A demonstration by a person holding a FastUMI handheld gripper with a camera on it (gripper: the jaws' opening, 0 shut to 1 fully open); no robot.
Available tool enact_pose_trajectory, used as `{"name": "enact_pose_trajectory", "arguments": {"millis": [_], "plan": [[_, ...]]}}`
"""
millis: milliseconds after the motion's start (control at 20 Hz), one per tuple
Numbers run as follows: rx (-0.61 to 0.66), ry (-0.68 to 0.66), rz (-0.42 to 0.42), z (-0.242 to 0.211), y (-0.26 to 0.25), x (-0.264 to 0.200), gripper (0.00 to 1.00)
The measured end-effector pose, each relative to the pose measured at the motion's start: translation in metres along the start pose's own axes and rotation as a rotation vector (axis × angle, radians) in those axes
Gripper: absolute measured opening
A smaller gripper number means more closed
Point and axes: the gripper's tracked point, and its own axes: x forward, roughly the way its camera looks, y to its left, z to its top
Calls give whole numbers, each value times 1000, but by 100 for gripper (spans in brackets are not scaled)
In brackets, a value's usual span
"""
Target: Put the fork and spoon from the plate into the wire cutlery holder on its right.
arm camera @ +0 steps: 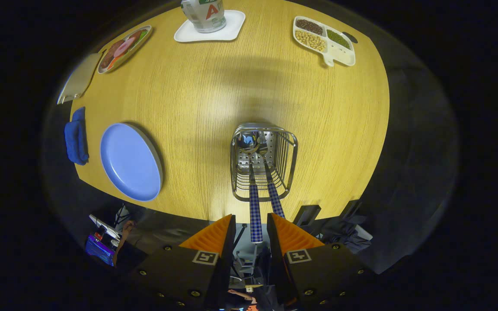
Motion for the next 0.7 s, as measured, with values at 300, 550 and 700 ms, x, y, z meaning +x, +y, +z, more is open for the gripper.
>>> {"name": "enact_pose_trajectory", "arguments": {"millis": [300,550,700], "plan": [[6,-575,-8,29,25,-83,54],[0,-1201,22,20,87,-186,54],[-46,-1367,16,-7,120,-200,54]]}}
